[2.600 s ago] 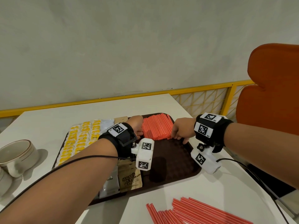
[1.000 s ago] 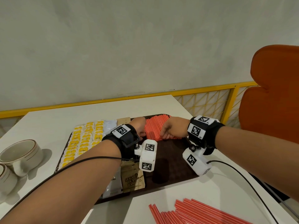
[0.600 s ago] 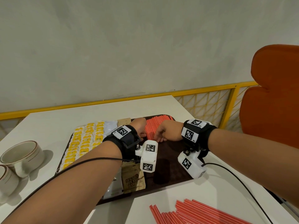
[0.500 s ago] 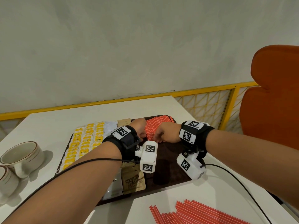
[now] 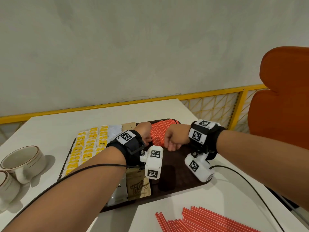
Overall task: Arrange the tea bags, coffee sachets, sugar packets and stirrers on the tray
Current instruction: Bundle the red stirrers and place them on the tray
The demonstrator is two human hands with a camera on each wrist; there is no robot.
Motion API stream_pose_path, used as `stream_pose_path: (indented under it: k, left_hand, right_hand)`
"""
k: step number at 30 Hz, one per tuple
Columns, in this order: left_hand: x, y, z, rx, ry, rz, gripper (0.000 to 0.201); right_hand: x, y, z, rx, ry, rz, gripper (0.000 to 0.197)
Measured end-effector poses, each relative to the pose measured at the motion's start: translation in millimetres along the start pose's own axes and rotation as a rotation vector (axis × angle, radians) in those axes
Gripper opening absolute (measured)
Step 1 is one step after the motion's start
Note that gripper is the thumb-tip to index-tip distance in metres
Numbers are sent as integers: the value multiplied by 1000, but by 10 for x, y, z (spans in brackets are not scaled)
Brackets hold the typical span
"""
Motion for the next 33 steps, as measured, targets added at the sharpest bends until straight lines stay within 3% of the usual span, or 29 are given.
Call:
stream_pose_path:
  k: [1, 4, 10, 21, 24, 26, 30, 33]
  left_hand:
    - [7, 5, -2, -1, 1, 23, 20]
    - [6, 7, -39, 6, 8, 59, 32]
    - [15, 39, -105, -11, 12, 74, 31]
    - [20, 54, -236, -9, 10, 60, 34]
    - [-7, 51, -207, -42, -9, 36, 25]
    - [2, 38, -255, -48, 3, 11, 34]
    - [16, 9, -202, -5, 7, 65, 30]
    - [49, 24, -217, 1, 42, 69, 35]
  right_hand:
    - [74, -38, -32, -47, 56, 12, 28]
    - [253, -103, -93, -110, 173, 25, 31]
    - [380, -118, -106, 198, 66, -1, 31]
    - [347, -139, -161, 174, 137, -46, 32]
    - [360, -153, -168, 148, 172, -46, 30]
    - [371, -216, -191, 159, 175, -2, 26]
    - [459, -545, -223, 558, 152, 139, 15]
    - [535, -584, -169, 641, 173, 116, 29]
Point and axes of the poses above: each hand's wrist, its own z-axis towards the middle knuckle, its own y-axis out of the palm, x = y × z, the point moved 4 cm from there along z, towards the middle knuckle, and after that the axes turned 1 degree about x, right-handed, at the moved point
